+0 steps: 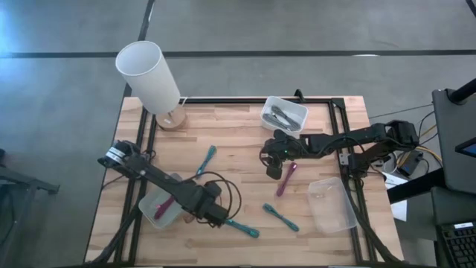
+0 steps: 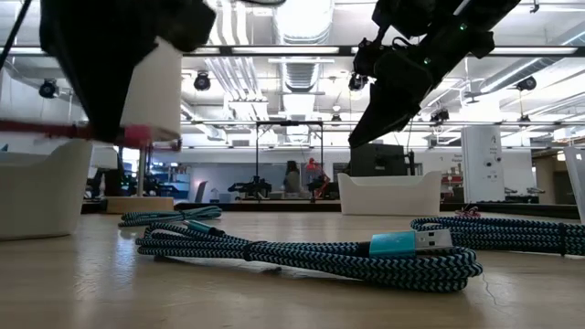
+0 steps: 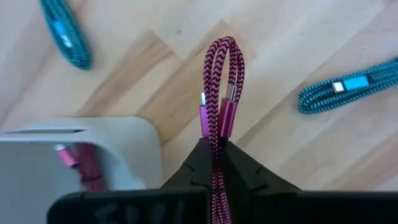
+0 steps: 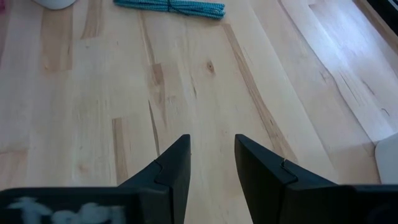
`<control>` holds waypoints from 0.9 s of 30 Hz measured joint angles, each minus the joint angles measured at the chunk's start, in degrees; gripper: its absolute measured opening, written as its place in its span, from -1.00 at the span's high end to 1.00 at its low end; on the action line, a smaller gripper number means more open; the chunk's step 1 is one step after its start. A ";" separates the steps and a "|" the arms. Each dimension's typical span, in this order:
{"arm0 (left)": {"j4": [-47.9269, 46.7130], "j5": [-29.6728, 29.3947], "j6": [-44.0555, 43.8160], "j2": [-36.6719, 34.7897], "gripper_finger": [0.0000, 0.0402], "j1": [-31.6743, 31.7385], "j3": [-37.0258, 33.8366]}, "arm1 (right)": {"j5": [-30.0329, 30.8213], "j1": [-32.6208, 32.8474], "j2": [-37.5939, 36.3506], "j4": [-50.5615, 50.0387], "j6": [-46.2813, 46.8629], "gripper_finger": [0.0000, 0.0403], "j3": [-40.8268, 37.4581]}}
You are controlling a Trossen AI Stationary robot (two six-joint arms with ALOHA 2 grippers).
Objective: Pick & Place USB Port
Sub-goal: Put the left red patterned charger cable into the gray bin
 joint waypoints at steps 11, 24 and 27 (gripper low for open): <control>-16.48 -2.39 1.21 -0.11 0.93 -2.57 7.49 | -0.01 0.00 0.00 -0.02 0.01 0.41 0.00; -19.74 -2.70 2.99 -3.93 0.95 -5.94 6.90 | -0.01 0.00 0.00 -0.01 -0.02 0.41 0.00; -19.77 -5.71 1.79 -6.59 0.95 -7.15 6.83 | -0.01 0.00 0.00 0.19 -0.11 0.41 0.00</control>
